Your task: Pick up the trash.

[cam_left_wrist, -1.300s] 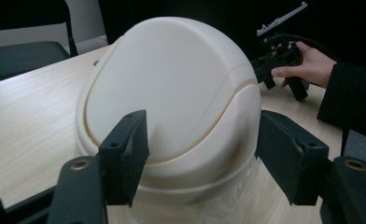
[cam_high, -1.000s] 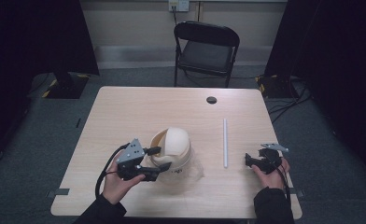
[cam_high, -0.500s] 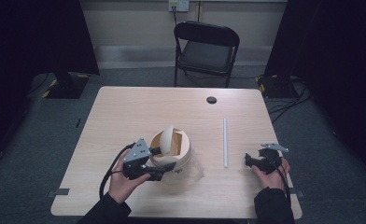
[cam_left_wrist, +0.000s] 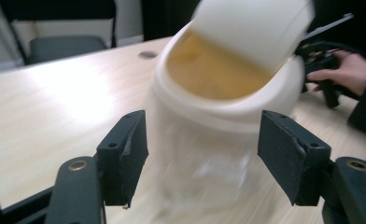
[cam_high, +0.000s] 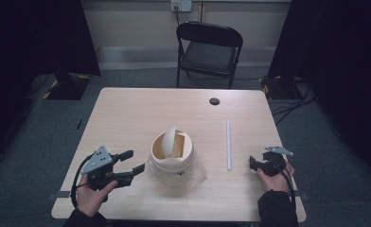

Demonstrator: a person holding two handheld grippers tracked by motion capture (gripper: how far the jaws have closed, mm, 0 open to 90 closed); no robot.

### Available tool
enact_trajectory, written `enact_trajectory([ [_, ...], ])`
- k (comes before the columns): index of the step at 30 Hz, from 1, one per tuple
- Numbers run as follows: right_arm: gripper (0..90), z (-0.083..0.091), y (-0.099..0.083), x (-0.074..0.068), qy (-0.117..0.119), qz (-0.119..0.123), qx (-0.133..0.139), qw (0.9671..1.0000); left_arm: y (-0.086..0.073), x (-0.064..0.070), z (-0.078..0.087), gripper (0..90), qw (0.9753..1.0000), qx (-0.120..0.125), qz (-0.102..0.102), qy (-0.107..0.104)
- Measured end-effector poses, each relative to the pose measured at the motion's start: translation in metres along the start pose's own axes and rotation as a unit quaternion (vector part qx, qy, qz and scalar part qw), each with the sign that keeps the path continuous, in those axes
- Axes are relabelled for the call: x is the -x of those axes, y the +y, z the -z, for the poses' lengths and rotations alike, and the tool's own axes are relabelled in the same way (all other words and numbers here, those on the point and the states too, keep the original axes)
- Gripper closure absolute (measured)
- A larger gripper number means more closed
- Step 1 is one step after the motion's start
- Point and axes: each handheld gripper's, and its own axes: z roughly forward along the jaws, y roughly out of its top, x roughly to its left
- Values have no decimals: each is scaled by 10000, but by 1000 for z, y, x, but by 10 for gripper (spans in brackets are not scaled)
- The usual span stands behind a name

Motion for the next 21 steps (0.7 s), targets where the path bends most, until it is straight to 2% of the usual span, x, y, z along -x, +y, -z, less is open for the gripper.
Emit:
enact_trajectory([
  [1,281,1,0,1,-7,-6,18,10000,-11,-7,7,331,9999,-90,75,126],
  [2,290,2,0,1,-7,-2,12,10000,-11,-7,7,331,9999,-90,75,126],
  [3,297,2,0,2,-18,24,3,10000,-22,-13,11,331,9994,-161,180,253],
  [4,297,2,0,2,-18,24,3,10000,-22,-13,11,331,9994,-161,180,253],
  [5,301,5,2,4,-79,123,-33,9999,-31,-19,12,331,9986,-265,268,374],
  [6,301,5,2,4,-79,123,-33,9999,-31,-19,12,331,9986,-265,268,374],
  [7,306,6,3,4,-64,116,-5,9999,-38,-22,11,331,9977,-374,321,472],
  [9,328,12,10,7,8,37,152,9999,-47,-28,4,329,9956,-610,252,660],
  [10,328,12,10,7,8,37,152,9999,-47,-28,4,329,9956,-610,252,660],
  [11,340,17,16,7,2,10,253,9997,-53,-33,-2,328,9935,-784,206,800],
  [12,340,17,16,7,2,10,253,9997,-53,-33,-2,327,9935,-784,206,800],
  [13,341,23,23,6,60,11,405,9992,-60,-37,-9,328,9914,-935,186,902],
  [14,341,23,23,6,60,11,405,9992,-60,-37,-9,327,9914,-935,186,902],
  [16,345,30,35,1,167,23,642,9978,-68,-42,-16,326,9877,-1155,209,1037],
  [17,345,30,35,1,167,23,642,9978,-68,-42,-16,326,9877,-1155,209,1037],
  [19,354,35,51,-7,285,149,738,9968,-76,-48,-20,325,9848,-1298,304,1110],
  [21,360,36,56,-10,305,186,766,9964,-78,-50,-21,325,9839,-1349,337,1121],
])
